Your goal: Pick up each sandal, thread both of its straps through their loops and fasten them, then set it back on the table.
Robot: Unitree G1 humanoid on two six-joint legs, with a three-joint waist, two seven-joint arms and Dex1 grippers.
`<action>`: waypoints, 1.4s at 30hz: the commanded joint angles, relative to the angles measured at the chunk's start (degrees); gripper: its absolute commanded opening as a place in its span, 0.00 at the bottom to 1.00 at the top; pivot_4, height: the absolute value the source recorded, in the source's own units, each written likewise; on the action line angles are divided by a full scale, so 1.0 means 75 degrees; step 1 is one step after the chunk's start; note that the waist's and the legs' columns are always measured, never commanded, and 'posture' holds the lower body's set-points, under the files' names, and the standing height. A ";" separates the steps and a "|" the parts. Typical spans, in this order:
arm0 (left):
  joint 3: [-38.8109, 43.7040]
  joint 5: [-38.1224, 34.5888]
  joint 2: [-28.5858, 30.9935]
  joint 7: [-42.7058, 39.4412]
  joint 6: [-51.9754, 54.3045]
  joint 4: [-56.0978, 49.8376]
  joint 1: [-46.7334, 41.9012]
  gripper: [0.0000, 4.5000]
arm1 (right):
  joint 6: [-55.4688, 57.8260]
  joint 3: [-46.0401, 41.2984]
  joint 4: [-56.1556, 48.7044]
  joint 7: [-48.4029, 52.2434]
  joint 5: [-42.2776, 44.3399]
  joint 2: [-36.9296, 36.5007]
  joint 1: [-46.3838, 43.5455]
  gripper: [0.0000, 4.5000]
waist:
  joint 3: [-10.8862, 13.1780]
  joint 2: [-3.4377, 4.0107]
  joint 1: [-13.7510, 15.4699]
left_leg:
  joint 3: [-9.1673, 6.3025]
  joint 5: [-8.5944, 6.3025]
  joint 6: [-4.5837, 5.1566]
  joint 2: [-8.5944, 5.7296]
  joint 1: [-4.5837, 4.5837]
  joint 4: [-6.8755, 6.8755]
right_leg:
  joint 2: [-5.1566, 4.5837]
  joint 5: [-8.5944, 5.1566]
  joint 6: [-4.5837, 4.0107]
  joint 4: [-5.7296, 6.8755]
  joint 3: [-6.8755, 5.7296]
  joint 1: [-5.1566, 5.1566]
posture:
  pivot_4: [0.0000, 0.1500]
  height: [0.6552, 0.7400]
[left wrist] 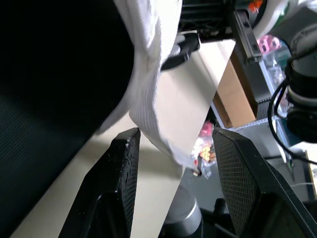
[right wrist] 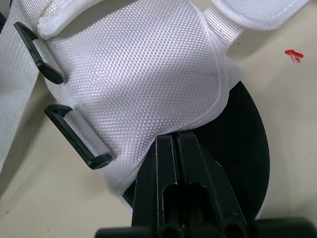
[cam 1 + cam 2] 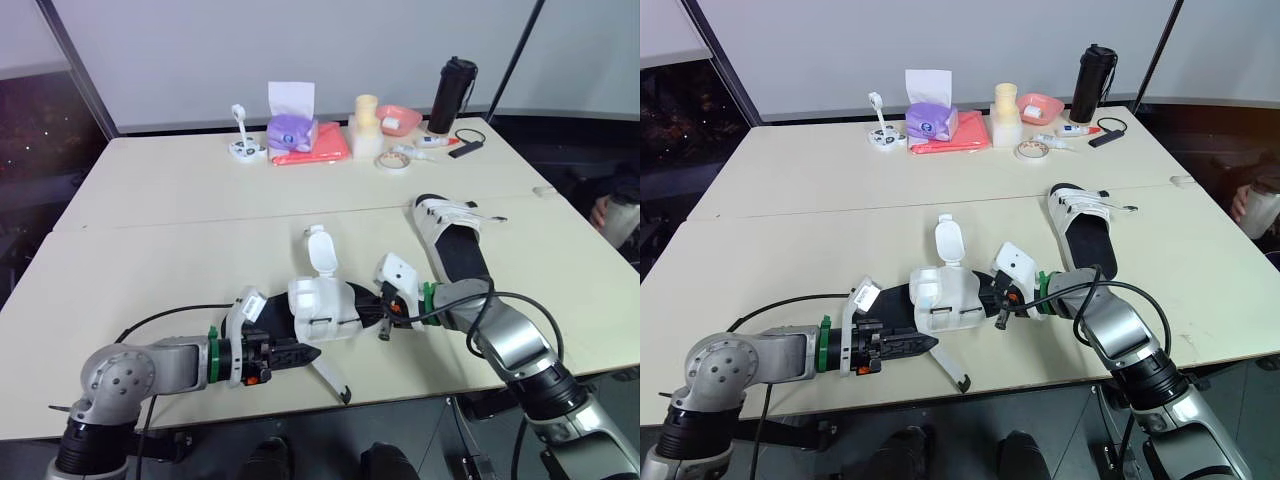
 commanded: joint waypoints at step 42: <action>-0.0302 -0.0279 -0.0437 0.0479 0.0545 0.0228 -0.0072 0.00 | 0.0378 0.0152 -0.0179 -0.0047 -0.0053 -0.0034 0.0169 0.00 | -0.0016 0.0012 0.0032 | 0.0014 -0.0001 -0.0001 -0.0001 -0.0003 -0.0006 | -0.0003 -0.0010 -0.0029 -0.0036 -0.0001 0.0009 | 1.00 1.00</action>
